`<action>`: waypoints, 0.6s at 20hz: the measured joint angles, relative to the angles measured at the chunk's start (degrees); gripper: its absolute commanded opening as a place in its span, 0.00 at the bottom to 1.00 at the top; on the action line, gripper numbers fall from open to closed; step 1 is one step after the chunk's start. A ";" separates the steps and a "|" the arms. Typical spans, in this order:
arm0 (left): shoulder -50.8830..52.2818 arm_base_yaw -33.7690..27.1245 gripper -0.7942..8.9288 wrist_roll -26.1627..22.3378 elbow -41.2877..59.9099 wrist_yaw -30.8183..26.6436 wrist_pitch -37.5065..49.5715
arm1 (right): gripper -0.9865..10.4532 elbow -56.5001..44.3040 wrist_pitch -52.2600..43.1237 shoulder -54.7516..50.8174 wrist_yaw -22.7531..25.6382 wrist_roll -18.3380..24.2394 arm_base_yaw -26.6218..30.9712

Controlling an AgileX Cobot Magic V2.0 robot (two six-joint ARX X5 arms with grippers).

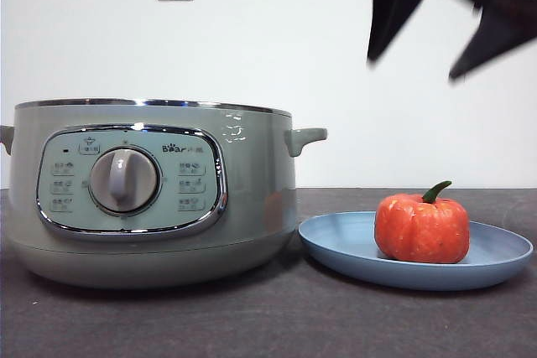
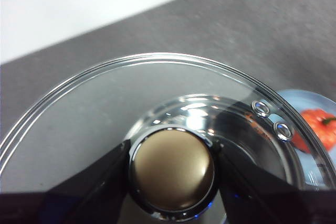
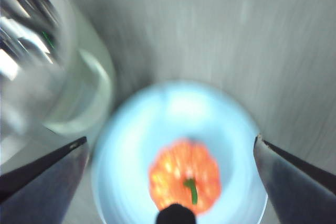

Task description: Take the pumpkin out from the steamer,put the pumpkin in the blue plate,close the lid

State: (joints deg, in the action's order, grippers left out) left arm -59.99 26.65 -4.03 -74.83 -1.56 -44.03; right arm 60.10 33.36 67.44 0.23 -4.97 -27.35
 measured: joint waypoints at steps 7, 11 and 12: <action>-10.60 0.42 0.07 0.02 0.00 5.99 0.48 | 0.55 0.00 -1.70 -13.20 4.92 -0.02 0.00; -16.96 2.05 0.07 0.02 0.00 6.03 2.21 | 0.55 0.00 -1.38 -15.54 6.01 -0.02 0.00; -18.14 2.62 0.07 0.02 0.00 6.03 2.67 | 0.55 0.00 -1.31 -15.76 6.01 -0.02 0.00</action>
State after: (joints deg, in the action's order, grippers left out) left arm -78.13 29.28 -4.01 -74.83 4.47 -41.36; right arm 60.10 32.05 51.68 6.24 -4.99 -27.35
